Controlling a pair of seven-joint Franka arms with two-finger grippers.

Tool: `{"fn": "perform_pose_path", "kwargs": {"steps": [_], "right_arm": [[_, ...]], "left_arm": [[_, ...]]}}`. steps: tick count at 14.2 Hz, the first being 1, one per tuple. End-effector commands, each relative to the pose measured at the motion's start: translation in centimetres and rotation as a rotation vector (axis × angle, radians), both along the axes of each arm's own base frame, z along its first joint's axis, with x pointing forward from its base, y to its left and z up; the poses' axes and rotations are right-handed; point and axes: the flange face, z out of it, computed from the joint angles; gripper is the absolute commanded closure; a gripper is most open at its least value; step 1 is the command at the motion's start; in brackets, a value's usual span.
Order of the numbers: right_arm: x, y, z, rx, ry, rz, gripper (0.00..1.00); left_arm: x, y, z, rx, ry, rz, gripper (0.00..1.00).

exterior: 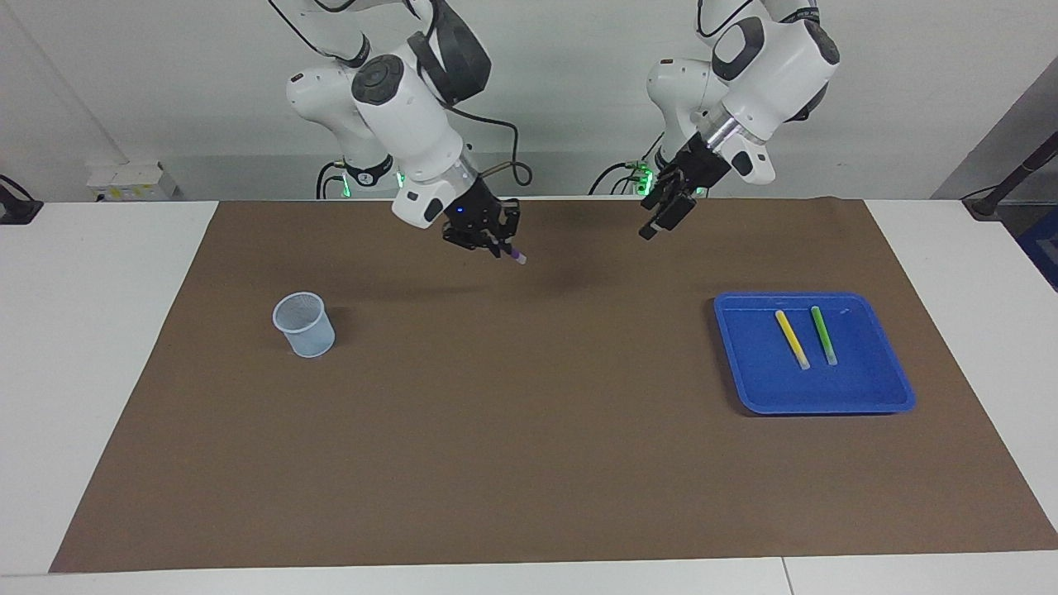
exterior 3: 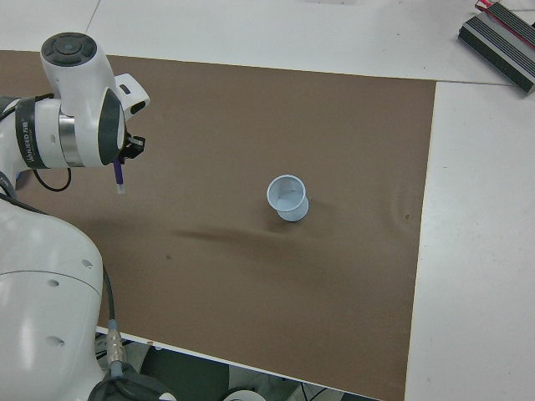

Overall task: Transfer and insert pens with both arms
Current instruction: 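Carry the purple pen into the white cup with the right gripper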

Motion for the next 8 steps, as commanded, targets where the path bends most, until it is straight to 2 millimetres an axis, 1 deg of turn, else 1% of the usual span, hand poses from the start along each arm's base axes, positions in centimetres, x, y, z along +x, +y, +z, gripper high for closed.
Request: {"fn": "perform_pose_path", "kwargs": {"steps": [1,2,4,5,6,7,8], "right_arm": [[-0.3,-5.5,1.6,-0.112,-0.033,0.205,1.0],[-0.5,-7.4,2.1,-0.18,-0.045,0.281,1.0],[0.3,-11.6,1.8,-0.304,-0.081,0.458,1.0],[0.8,-13.6,1.2,-0.341,-0.098,0.54,1.0],[1.4,-15.1,0.6,-0.377,-0.141,0.612,1.0],[1.9,-16.6,-0.6,-0.393,-0.176,0.674,1.0],[2.0,-17.6,-1.7,-0.394,-0.196,0.695,1.0]], "left_arm": [[-0.8,4.5,0.5,0.005,-0.05,-0.179,0.0],[-0.9,6.0,0.5,0.047,-0.065,-0.263,0.0],[-1.2,7.2,0.6,0.118,-0.066,-0.396,0.0],[-1.1,7.8,0.8,0.139,-0.071,-0.438,0.0],[-1.2,8.4,0.7,0.15,-0.069,-0.481,0.0],[-1.1,9.5,0.9,0.158,-0.081,-0.499,0.0],[-1.0,10.8,1.1,0.155,-0.078,-0.494,0.0]]}}
